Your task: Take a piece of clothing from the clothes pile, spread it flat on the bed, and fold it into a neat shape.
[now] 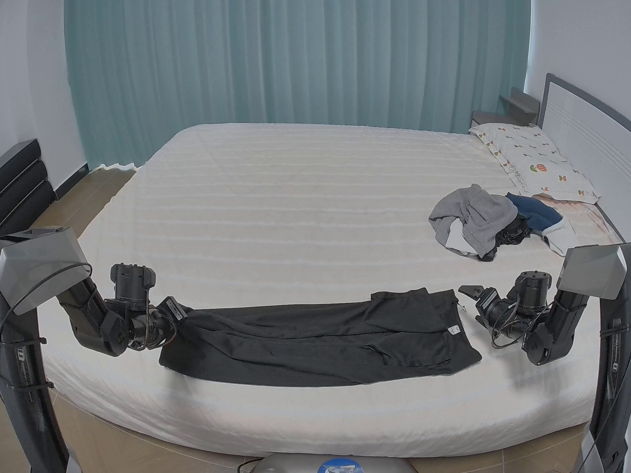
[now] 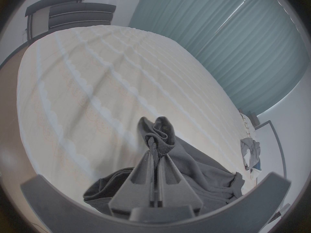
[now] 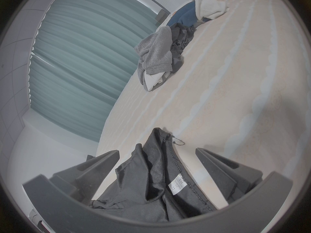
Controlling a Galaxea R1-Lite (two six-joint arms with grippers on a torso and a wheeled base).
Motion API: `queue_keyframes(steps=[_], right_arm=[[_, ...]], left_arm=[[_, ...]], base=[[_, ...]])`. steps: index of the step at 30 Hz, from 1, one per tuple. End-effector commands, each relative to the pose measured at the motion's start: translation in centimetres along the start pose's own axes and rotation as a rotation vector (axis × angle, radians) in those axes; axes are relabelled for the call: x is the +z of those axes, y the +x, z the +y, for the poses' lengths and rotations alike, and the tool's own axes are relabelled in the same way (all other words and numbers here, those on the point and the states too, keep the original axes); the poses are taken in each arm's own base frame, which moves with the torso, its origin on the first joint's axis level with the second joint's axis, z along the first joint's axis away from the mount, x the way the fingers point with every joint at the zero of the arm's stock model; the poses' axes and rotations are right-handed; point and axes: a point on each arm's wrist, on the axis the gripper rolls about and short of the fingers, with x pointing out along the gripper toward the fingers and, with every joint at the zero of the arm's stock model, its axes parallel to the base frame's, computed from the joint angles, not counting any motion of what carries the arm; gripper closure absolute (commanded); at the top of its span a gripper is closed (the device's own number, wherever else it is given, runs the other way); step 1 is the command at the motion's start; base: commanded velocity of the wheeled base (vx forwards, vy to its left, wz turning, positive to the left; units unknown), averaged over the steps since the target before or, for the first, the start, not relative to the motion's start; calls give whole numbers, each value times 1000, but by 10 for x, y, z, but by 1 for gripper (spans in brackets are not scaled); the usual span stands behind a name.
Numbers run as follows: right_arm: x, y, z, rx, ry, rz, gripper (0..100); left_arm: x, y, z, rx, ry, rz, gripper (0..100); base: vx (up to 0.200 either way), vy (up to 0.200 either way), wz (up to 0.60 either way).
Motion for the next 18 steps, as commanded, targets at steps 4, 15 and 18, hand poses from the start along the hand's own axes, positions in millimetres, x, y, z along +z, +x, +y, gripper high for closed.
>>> queue_keyframes(steps=[4,15,18], right_arm=[[-3,1,-1,-5,0,9,0],[-5,1,-2,-8,0,13,0],[-6,1,-2,-8,-2,15,0]], left_arm=[[-4,-17,-26,-57,30,-14,100],[-22,-37,-76,-56,107,12,100],[-26,-38,-86,-57,113,16,100]], base=[[0,-200,0],[0,-200,0],[0,-200,0]])
